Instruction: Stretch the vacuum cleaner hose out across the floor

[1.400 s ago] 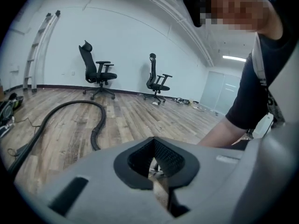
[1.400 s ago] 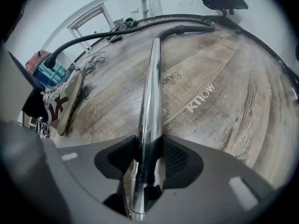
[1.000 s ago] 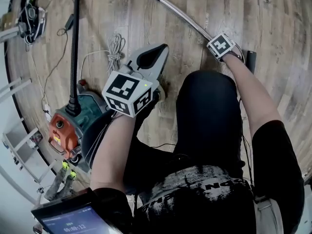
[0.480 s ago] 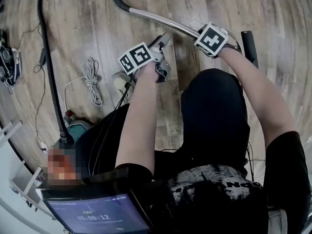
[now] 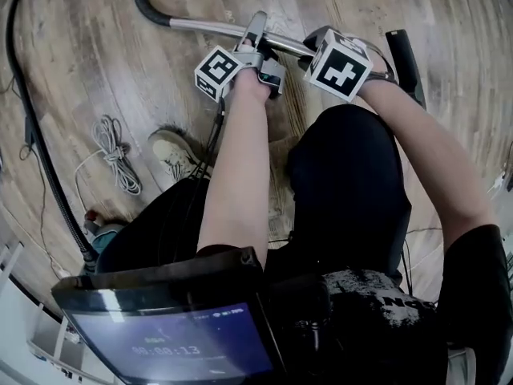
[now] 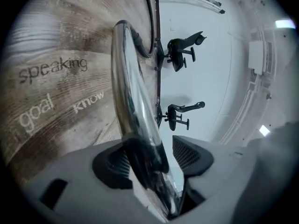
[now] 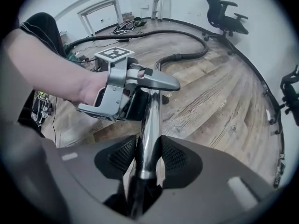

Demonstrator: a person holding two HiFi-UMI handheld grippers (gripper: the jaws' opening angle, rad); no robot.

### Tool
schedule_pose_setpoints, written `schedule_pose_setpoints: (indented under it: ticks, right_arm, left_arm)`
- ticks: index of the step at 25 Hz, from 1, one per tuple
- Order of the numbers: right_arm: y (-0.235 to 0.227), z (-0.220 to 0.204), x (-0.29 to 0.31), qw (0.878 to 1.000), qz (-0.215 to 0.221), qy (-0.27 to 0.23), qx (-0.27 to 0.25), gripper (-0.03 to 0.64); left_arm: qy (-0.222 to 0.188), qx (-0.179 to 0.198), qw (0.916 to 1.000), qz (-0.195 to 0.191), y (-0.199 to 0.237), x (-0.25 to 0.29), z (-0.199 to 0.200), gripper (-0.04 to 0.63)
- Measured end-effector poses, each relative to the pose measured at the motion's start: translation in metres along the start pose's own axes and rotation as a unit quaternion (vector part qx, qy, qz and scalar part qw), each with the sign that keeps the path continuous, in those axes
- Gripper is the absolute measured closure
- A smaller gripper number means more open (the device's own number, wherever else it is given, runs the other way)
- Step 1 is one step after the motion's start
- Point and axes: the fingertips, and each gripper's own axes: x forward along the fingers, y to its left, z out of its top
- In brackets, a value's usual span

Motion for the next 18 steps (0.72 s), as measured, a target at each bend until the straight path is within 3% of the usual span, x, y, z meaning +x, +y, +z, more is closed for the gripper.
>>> schedule_pose_setpoints:
  ticks: [2, 6, 12, 15, 18]
  right_arm:
    - [-0.008, 0.002, -0.008, 1.0, -0.022, -0.001, -0.018, 0.442]
    - [-0.018, 0.009, -0.015, 0.998, -0.041, -0.012, -0.047, 0.44]
    - [-0.034, 0.021, 0.001, 0.99, -0.095, 0.0, -0.106, 0.422]
    - [-0.037, 0.018, 0.009, 0.99, -0.092, 0.014, -0.107, 0.441]
    - [-0.034, 0.009, 0.012, 0.993, -0.077, 0.016, -0.089, 0.46]
  left_arm:
    - [-0.014, -0.015, 0.9998, -0.006, -0.004, 0.004, 0.002, 0.411]
    - [-0.066, -0.071, 0.9951, -0.022, -0.011, 0.003, 0.011, 0.456]
    - [-0.102, -0.041, 0.994, 0.002, -0.03, 0.004, 0.015, 0.466]
    - [-0.104, -0.034, 0.994, 0.008, -0.037, 0.005, 0.009, 0.465]
    - [-0.088, 0.008, 0.9957, 0.027, -0.04, 0.002, -0.001, 0.459]
